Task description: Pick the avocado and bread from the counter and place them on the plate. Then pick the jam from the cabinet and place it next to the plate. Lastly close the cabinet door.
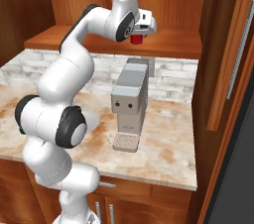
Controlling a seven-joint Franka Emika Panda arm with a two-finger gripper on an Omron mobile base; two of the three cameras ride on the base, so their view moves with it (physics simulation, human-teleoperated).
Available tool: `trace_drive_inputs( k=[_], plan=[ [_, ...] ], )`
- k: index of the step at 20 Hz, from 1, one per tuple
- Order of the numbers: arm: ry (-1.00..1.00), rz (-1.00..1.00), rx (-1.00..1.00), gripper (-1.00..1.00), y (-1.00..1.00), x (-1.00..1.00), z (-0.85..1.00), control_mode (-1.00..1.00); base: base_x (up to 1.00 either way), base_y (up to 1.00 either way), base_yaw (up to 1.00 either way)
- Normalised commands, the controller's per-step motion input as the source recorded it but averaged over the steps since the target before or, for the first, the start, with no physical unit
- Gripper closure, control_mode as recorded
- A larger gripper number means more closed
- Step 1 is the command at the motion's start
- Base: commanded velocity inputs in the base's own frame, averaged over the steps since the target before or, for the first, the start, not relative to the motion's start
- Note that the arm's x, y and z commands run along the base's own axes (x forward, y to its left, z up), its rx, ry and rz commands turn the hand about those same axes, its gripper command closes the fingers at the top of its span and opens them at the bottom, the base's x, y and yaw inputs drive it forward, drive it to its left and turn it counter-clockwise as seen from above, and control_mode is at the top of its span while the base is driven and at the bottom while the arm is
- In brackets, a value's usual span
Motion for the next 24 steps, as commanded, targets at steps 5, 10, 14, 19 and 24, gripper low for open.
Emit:
trace_drive_inputs(
  k=[5, 10, 14, 19, 24],
  plan=[
    [0.07, 0.00, 0.00, -1.00, 0.00, 0.26, -0.07, -1.00, 0.00, 0.00, 0.00],
    [0.08, 0.00, 0.00, -1.00, 0.00, 0.22, -0.05, -1.00, 0.00, 0.00, 0.00],
    [0.07, 0.00, 0.00, 1.00, 0.00, 0.18, -0.01, -1.00, 0.00, 0.00, 0.00],
    [-0.01, 0.00, 0.00, 1.00, -0.02, -0.12, 0.00, -1.00, 0.00, 0.00, 0.00],
    [-0.17, -0.01, -0.01, 1.00, 0.00, -0.82, 0.00, -1.00, 0.00, 0.00, 0.00]
  ],
)
